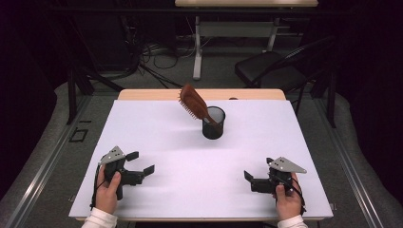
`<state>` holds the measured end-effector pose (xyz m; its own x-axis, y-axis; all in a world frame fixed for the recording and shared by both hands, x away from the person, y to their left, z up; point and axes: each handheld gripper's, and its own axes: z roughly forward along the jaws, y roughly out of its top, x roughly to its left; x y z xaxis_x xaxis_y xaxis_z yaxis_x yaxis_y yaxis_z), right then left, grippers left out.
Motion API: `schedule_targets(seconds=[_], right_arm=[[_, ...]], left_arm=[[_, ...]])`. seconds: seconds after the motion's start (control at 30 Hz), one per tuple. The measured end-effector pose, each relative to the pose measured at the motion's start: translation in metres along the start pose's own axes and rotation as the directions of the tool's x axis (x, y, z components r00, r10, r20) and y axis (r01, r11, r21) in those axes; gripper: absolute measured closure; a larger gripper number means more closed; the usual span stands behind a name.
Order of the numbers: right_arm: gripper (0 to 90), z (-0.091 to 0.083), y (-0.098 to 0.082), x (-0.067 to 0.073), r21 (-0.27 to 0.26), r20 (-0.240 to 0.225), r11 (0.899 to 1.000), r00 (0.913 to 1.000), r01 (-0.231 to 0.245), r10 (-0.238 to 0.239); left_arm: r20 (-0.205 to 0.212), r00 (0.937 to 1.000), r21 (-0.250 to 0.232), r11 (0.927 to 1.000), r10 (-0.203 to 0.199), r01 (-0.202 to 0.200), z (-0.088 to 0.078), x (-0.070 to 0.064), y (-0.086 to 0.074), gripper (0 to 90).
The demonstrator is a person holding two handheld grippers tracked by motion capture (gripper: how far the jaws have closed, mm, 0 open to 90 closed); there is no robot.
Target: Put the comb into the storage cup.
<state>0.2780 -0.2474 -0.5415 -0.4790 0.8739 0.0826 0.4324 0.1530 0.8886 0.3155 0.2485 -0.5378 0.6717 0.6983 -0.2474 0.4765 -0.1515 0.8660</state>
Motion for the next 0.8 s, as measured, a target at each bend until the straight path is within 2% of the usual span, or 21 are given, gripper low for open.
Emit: schedule_targets(seconds=[0.33,0.8], right_arm=[[0.0,0.0003,-0.0017,-0.0055,0.004,0.013,1.000,0.9998,-0.014,0.014],[0.0,0.0005,-0.0024,-0.0062,0.008,0.012,1.000,0.9998,-0.018,0.018]], left_arm=[[-0.014,0.9999,0.006,0.9999,-0.008,0.009,-0.0007,0.0053,-0.0022,3.7],[-0.020,0.9997,0.008,0.9999,-0.012,0.013,-0.0005,0.0065,-0.0030,3.7]])
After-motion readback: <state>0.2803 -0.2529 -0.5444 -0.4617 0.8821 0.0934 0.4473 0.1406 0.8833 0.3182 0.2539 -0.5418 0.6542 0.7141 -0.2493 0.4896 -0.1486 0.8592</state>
